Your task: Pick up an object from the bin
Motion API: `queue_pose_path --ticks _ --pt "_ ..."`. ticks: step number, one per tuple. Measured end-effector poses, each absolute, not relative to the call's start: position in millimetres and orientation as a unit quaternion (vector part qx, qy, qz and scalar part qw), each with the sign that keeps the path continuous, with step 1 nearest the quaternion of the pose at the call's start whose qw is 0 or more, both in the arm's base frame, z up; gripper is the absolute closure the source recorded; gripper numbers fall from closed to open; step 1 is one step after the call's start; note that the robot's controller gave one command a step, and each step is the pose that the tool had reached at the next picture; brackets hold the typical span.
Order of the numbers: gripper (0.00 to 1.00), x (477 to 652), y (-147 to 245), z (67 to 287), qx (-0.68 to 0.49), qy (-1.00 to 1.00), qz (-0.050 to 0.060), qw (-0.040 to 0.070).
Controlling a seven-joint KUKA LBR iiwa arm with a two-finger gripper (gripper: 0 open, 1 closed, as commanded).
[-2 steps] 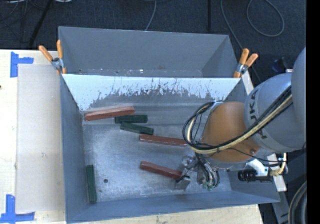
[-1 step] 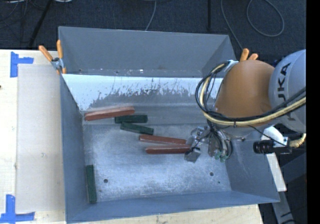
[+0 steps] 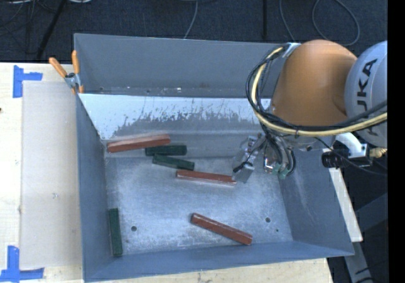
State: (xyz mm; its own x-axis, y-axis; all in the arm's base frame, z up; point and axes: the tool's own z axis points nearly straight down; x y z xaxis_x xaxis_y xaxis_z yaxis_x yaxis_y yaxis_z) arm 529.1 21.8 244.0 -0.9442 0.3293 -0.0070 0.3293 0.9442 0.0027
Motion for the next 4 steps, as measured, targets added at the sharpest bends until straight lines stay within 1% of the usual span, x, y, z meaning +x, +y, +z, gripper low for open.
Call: queue_pose_path --ticks 1,2,3,4 --pt "1.0 487.1 53.6 171.7 0.196 0.981 -0.001 -0.006" --pt "0.0 489.9 51.9 175.5 0.198 0.98 0.0 -0.001" --pt "0.0 470.1 50.1 66.2 0.259 0.966 -0.001 -0.002" --pt "1.0 471.1 49.5 69.2 0.26 0.966 0.0 -0.001"
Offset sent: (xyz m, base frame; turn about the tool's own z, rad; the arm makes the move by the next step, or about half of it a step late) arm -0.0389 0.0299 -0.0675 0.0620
